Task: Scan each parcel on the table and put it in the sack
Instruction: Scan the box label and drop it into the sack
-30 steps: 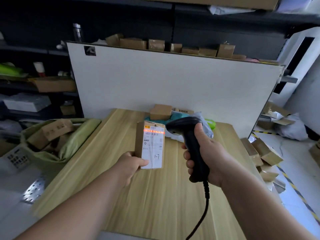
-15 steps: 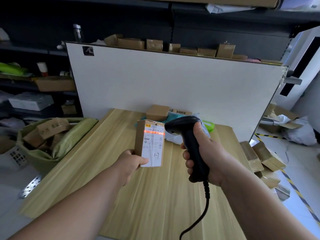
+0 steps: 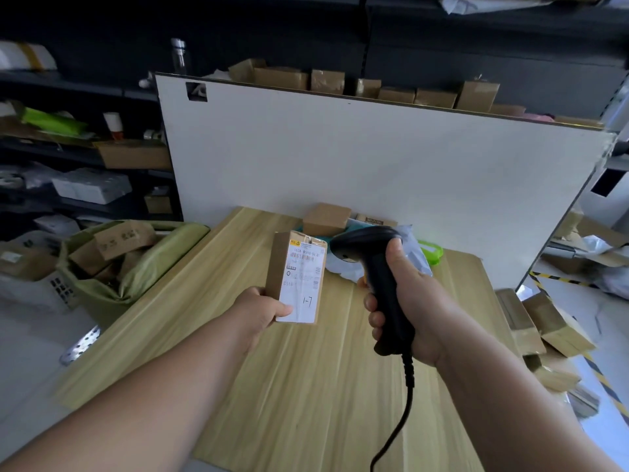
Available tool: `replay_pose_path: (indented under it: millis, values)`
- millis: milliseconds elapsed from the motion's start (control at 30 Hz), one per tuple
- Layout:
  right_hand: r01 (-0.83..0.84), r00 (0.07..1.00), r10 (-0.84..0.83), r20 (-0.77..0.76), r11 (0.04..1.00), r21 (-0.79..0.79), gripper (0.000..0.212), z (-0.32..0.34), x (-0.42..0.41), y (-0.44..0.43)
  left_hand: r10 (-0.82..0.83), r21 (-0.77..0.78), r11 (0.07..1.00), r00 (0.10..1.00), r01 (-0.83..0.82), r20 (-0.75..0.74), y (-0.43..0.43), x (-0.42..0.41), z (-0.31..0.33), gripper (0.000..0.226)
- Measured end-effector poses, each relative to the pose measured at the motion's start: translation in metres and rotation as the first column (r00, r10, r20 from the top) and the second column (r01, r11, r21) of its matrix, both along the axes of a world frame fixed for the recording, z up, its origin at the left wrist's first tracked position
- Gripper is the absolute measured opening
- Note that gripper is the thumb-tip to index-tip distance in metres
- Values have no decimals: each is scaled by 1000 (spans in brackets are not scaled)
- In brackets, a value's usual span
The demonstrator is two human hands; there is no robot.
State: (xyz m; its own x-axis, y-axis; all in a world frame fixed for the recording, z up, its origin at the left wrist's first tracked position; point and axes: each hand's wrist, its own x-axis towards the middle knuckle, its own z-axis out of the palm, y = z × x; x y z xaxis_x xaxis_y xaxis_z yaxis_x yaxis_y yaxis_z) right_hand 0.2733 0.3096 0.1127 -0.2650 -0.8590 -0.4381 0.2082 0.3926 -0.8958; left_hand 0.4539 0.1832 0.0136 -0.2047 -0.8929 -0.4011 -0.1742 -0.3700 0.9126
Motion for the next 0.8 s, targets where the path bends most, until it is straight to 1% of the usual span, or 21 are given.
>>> replay_pose_path:
  millis: [533, 800]
  values:
    - [-12, 1000, 12, 29, 1000, -5, 73, -3, -4, -14, 8, 17, 1000, 999, -7, -42, -10, -7, -4, 31]
    - [-20, 999, 21, 35, 999, -25, 74, -4, -6, -20, 23, 19, 1000, 999, -22, -41, -16, -5, -9, 34]
